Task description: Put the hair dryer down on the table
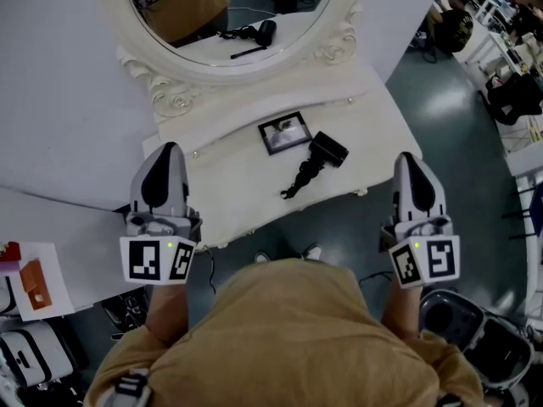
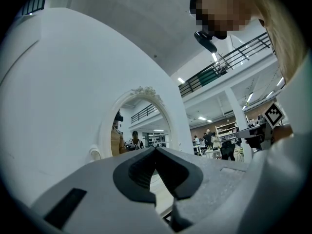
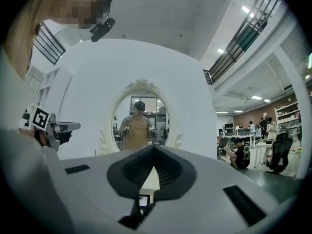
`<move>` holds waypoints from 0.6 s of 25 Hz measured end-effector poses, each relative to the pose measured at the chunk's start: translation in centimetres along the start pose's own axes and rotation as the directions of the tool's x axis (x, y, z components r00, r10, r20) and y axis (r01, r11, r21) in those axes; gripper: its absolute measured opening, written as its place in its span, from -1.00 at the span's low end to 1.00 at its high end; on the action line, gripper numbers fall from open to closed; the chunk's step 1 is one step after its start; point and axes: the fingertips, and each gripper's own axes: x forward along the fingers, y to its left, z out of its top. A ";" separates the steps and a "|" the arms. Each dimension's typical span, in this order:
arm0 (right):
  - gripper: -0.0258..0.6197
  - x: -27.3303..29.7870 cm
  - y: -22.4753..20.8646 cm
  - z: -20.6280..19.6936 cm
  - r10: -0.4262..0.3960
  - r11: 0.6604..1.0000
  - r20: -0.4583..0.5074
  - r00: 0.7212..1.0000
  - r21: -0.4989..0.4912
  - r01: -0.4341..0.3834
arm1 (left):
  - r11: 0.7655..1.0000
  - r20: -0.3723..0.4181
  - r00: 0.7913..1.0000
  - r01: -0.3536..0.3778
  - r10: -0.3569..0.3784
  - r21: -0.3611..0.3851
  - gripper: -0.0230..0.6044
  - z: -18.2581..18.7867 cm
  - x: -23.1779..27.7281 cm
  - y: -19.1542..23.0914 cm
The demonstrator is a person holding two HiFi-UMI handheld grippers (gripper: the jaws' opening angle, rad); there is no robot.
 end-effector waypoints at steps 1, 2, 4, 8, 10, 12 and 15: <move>-0.92 -0.1 0.1 0.0 0.001 1.000 -0.002 1.000 -0.004 -0.001 | 1.000 0.002 1.000 0.001 -0.001 0.000 -0.92 0.0 0.0 -0.1; -0.92 -0.2 0.1 -0.1 0.002 1.000 -0.003 1.000 -0.008 -0.002 | 1.000 0.003 1.000 0.002 -0.002 -0.001 -0.92 0.0 -0.1 -0.1; -0.92 -0.4 0.2 -0.2 0.000 1.000 -0.007 1.000 -0.013 0.000 | 1.000 0.004 1.000 0.004 -0.004 -0.003 -0.92 0.0 -0.2 -0.2; -0.92 -0.6 0.7 -0.2 0.007 1.000 -0.005 1.000 -0.017 -0.007 | 1.000 0.001 1.000 0.008 -0.008 -0.005 -0.92 -0.2 -0.4 -0.2; -0.92 -0.8 1.1 -0.3 0.014 1.000 -0.004 1.000 -0.016 -0.014 | 1.000 0.001 1.000 0.012 -0.012 0.000 -0.92 -0.2 -0.6 -0.3; -0.92 -1.1 1.4 -0.6 0.018 1.000 -0.004 1.000 -0.011 -0.018 | 1.000 0.002 1.000 0.014 -0.014 0.003 -0.92 -0.2 -0.9 -0.4; -0.92 -1.3 1.6 -0.9 0.011 1.000 -0.002 1.000 -0.003 -0.011 | 1.000 0.002 1.000 0.011 -0.011 0.003 -0.92 -0.2 -1.3 -0.2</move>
